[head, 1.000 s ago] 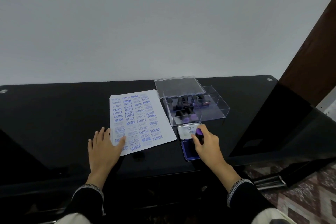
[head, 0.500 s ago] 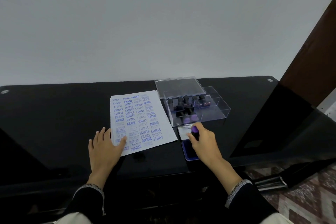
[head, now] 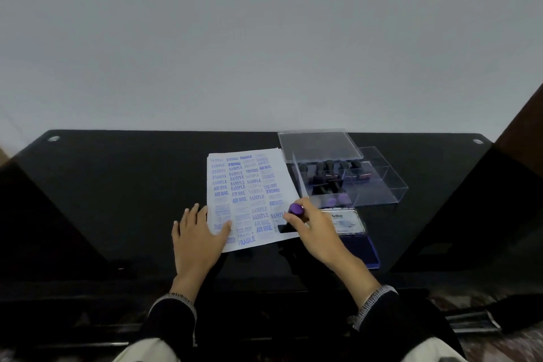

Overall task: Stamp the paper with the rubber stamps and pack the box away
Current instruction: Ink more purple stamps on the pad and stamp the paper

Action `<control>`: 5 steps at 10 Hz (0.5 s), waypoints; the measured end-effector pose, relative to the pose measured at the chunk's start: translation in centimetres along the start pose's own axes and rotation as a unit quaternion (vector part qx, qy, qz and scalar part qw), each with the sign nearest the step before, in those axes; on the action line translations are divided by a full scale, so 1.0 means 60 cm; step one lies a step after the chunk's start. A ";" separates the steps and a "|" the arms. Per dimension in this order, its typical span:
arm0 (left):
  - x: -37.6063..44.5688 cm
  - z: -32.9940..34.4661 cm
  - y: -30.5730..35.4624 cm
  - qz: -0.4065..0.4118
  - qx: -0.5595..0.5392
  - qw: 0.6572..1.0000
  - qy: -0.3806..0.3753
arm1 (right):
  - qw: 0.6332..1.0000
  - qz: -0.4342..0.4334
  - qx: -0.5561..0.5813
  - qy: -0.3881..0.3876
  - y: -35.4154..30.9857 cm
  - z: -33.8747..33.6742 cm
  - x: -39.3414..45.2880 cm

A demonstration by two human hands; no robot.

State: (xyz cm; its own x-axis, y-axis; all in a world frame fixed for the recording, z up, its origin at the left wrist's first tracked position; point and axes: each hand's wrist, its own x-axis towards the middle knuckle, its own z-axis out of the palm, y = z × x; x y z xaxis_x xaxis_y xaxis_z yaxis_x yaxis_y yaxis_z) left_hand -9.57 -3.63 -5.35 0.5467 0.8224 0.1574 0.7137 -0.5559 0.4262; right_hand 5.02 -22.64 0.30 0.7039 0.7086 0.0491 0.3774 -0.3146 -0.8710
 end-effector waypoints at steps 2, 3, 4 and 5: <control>0.000 0.001 -0.001 0.000 -0.002 1.000 0.005 | 1.000 -0.017 -0.011 0.000 0.002 0.012 -0.005; 0.000 0.002 -0.001 0.002 -0.002 1.000 0.009 | 0.999 -0.035 -0.027 0.005 0.000 0.016 -0.007; 0.000 0.002 -0.001 0.003 -0.006 1.000 0.009 | 0.998 -0.052 -0.045 0.002 0.001 0.018 -0.010; 0.000 0.002 -0.001 0.003 -0.008 1.000 0.011 | 0.996 -0.064 -0.060 0.004 0.003 0.020 -0.012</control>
State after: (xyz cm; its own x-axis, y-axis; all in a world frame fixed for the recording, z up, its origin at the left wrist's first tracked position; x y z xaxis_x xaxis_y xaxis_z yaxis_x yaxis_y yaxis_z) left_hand -9.58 -3.61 -5.49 0.5406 0.8217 0.1803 0.7028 -0.5589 0.4402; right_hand 3.87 -22.45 -0.50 0.6497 0.7431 0.1604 0.5337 -0.2956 -0.7923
